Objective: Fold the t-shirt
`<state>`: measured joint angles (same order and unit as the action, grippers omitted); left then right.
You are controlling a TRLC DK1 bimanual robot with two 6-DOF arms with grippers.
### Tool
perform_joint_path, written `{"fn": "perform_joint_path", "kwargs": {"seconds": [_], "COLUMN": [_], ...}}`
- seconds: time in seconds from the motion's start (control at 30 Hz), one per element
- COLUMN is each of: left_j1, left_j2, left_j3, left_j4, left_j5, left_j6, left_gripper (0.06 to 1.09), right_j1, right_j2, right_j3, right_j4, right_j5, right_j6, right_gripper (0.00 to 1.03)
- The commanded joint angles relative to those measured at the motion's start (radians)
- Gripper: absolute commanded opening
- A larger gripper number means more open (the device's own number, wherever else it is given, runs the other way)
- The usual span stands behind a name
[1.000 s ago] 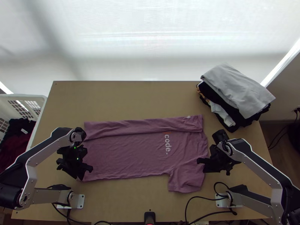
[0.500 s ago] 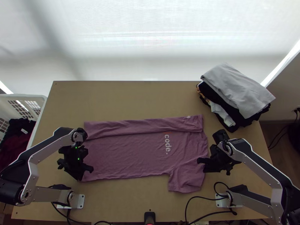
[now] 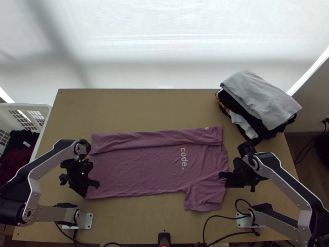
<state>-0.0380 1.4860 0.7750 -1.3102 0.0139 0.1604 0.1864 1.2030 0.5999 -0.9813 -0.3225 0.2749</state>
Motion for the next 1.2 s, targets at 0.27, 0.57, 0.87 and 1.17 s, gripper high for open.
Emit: {"fn": "perform_joint_path", "kwargs": {"seconds": [0.27,0.57,0.87,1.17], "left_j1": [0.029,0.075,0.118,0.164], "left_j2": [-0.027,-0.027,-0.030,-0.015], "left_j3": [0.118,0.214,0.290,0.406], "left_j4": [0.009,0.066,0.095,0.120], "left_j5": [0.008,0.015,0.017,0.072], "left_j6": [-0.001,-0.041,-0.044,-0.062], "left_gripper": [0.10,0.10,0.10,0.10], "right_j1": [-0.015,-0.056,-0.082,-0.085], "right_j2": [-0.056,-0.049,-0.014,0.070], "right_j3": [0.132,0.228,0.301,0.414], "right_j4": [-0.082,-0.105,-0.106,-0.105], "right_j5": [0.008,0.030,0.040,0.040], "right_j6": [-0.029,-0.062,-0.079,-0.062], "right_gripper": [0.03,0.03,0.03,0.03]}}
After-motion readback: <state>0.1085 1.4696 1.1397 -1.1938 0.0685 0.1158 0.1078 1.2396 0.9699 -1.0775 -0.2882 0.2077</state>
